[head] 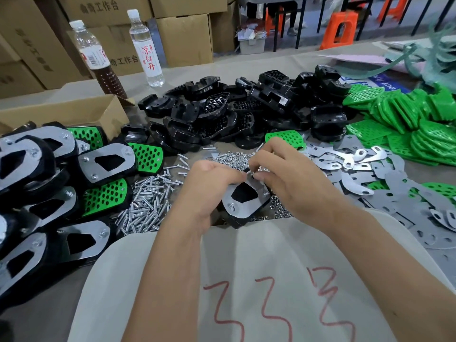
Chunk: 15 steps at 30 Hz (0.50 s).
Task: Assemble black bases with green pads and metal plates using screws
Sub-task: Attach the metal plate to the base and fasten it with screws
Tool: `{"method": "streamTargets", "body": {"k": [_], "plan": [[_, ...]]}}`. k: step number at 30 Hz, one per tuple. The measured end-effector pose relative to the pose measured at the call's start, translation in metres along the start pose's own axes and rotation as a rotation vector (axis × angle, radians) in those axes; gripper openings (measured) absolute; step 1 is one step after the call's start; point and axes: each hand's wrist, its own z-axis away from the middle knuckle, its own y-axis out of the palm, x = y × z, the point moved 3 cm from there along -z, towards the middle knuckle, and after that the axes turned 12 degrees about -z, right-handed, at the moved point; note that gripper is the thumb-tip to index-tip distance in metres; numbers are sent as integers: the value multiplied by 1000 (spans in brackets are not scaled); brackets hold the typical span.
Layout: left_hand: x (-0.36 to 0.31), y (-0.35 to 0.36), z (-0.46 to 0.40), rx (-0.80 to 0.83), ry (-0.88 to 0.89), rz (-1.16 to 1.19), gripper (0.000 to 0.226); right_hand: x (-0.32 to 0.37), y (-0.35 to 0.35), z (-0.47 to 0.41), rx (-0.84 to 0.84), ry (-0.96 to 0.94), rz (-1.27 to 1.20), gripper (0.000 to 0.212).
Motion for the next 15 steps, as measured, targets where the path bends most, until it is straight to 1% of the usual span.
{"method": "streamTargets", "body": {"k": [2,4,7,8,9,10,12,15], "plan": [[-2,1,1,-32,34,8,16,3,2,-1,1,-6,15,6],[-5,3,3,-49,64,-1,11,4,2,-2,-26,-11,21,9],[-8,7,4,-100,119,-39,23,4,4,-4,-109,10,-13,8],[-9,9,3,-150,159,-61,19,3,4,-4,-157,25,-44,7],[-10,12,3,-212,202,-95,8,3,4,-3,-213,39,-78,6],[-12,15,3,-281,251,-158,4,1,4,-3,-266,54,-118,6],[-16,25,5,-392,377,-314,12,-2,4,-1,-349,115,-225,8],[-18,38,11,-530,533,-446,16,-11,4,2,-413,263,-389,20]]}}
